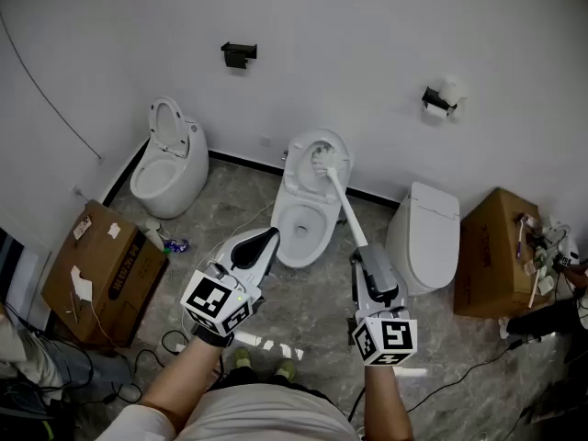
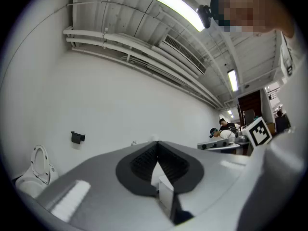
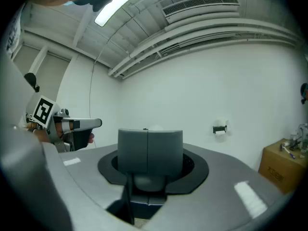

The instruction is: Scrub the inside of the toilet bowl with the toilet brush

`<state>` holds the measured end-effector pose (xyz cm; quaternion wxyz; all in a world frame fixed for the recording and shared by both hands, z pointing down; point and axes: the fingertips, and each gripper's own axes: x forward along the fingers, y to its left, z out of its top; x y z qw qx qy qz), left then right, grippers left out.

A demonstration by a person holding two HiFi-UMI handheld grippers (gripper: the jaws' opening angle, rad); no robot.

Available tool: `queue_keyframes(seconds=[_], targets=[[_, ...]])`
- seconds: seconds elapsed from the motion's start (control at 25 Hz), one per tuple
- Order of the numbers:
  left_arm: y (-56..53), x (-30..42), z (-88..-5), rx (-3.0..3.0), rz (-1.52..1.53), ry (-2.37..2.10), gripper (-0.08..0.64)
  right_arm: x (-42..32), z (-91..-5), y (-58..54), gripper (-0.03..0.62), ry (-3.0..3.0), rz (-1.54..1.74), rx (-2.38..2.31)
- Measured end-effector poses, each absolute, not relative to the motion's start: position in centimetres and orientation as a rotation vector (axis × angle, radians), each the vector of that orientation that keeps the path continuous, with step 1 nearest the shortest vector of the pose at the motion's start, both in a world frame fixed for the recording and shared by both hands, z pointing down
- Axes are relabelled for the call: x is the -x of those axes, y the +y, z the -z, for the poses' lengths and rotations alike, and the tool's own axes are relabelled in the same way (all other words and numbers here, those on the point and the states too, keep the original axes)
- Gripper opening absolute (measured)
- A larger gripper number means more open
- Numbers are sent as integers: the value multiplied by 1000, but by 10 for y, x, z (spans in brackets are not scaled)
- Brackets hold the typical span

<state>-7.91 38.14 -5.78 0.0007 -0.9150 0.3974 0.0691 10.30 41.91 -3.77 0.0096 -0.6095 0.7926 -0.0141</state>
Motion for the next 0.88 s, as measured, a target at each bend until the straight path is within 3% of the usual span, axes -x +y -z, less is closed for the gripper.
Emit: queue_keyframes(seconds=[0.88], targets=[[392, 65, 54, 2844, -189, 1290, 6, -126, 20, 430, 167, 2471, 166, 1839]])
